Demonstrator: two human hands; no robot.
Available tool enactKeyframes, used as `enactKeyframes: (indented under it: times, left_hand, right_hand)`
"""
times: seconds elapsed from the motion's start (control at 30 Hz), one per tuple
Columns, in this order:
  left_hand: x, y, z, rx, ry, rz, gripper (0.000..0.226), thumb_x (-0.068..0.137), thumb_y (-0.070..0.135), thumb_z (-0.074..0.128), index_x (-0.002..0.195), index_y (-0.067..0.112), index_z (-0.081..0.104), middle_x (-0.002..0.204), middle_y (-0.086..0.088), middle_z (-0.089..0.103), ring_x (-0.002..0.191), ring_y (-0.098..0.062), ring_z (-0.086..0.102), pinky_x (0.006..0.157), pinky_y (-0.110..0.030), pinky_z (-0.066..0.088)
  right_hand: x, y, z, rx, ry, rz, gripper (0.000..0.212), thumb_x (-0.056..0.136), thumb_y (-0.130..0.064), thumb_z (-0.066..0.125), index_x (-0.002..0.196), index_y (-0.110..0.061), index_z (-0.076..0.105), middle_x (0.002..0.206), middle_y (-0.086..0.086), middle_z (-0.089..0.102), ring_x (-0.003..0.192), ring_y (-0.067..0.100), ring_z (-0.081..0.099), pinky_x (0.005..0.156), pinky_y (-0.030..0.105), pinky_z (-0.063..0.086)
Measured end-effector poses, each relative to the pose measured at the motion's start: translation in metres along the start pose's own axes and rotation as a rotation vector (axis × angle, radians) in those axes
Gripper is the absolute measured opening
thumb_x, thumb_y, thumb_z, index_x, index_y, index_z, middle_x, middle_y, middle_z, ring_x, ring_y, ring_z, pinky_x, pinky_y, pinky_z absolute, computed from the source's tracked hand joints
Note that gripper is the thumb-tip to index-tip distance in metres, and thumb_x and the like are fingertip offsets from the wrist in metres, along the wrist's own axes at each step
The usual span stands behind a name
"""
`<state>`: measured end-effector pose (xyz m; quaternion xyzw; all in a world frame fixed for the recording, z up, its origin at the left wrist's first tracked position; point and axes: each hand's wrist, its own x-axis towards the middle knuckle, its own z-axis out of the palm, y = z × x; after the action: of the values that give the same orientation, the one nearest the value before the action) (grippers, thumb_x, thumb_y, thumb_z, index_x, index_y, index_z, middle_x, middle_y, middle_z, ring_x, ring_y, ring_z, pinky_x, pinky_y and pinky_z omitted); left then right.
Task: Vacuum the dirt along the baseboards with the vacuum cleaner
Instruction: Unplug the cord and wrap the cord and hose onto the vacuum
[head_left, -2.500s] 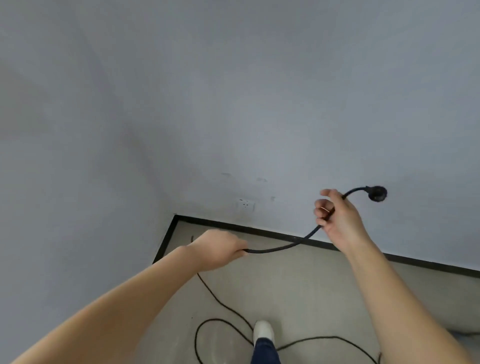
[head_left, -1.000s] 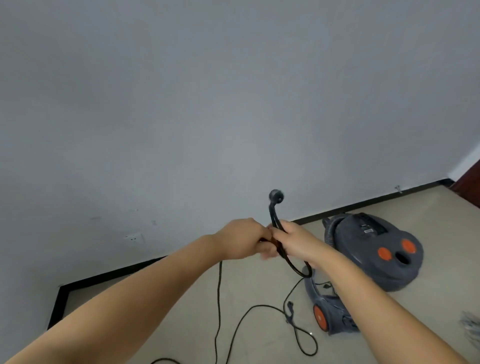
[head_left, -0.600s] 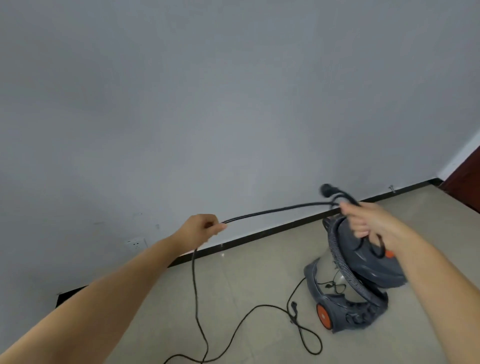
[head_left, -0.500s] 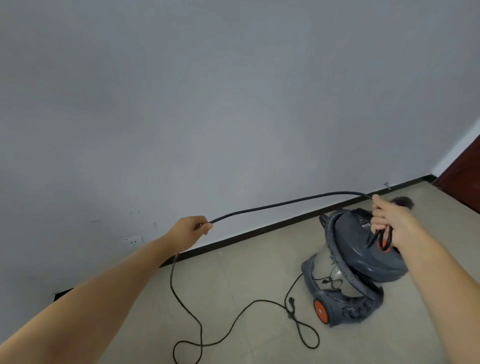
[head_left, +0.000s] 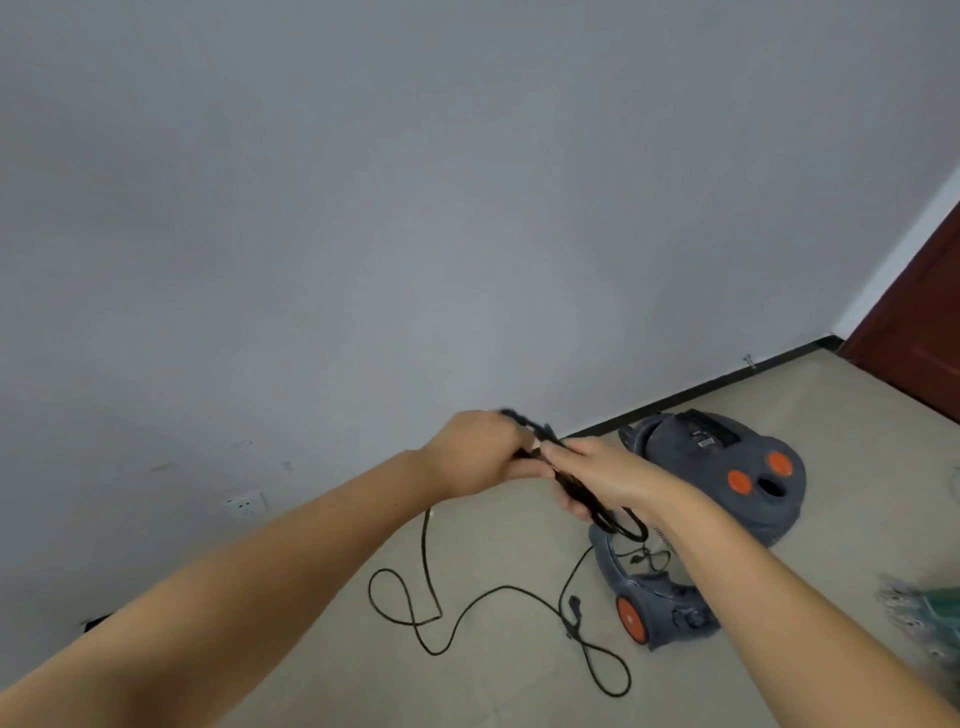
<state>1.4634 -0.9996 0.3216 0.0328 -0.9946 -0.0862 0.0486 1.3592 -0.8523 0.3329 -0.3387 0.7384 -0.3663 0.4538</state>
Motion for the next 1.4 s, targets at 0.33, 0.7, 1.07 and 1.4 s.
enactKeyframes:
  times: [0.33,0.7,1.07,1.4]
  left_hand:
    - [-0.041,-0.069,0.045,-0.527,0.027,-0.491,0.033,0.098,0.036,0.049,0.07,0.017,0.051,0.067,-0.002,0.05,0.065,-0.016,0.048,0.064,-0.025,0.038]
    - [0.016,0.029,0.014,0.145,-0.336,0.135,0.039,0.104,0.036,0.029,0.109,0.01,0.058,0.107,-0.007,0.064,0.097,-0.024,0.058,0.083,-0.035,0.046]
    - [0.013,0.01,0.001,-0.455,0.077,-0.188,0.042,0.088,0.042,0.064,0.061,0.017,0.044,0.054,0.005,0.037,0.053,-0.011,0.035,0.057,-0.028,0.034]
    - [-0.036,-0.061,0.042,-0.433,-0.076,-0.551,0.031,0.102,0.029,0.039,0.077,0.019,0.053,0.072,-0.003,0.053,0.069,-0.018,0.048,0.062,-0.025,0.036]
  right_hand:
    - [-0.015,0.05,-0.126,0.541,0.174,-0.01,0.024,0.085,-0.03,0.058,0.074,-0.011,0.049,0.041,-0.011,0.031,0.031,0.002,0.024,0.029,0.014,0.02]
    - [-0.012,0.015,-0.073,0.311,0.42,-0.127,0.019,0.103,-0.021,0.044,0.102,-0.005,0.054,0.079,0.012,0.066,0.056,0.009,0.064,0.042,0.014,0.047]
    - [-0.026,0.006,-0.078,-0.123,-0.09,-0.017,0.033,0.099,-0.037,0.051,0.09,-0.008,0.064,0.047,-0.006,0.035,0.04,0.008,0.025,0.041,0.018,0.023]
    - [0.004,0.072,-0.172,1.213,0.71,-0.033,0.038,0.106,-0.024,0.031,0.068,-0.022,0.03,0.031,-0.011,0.035,0.025,0.001,0.031,0.029,0.013,0.025]
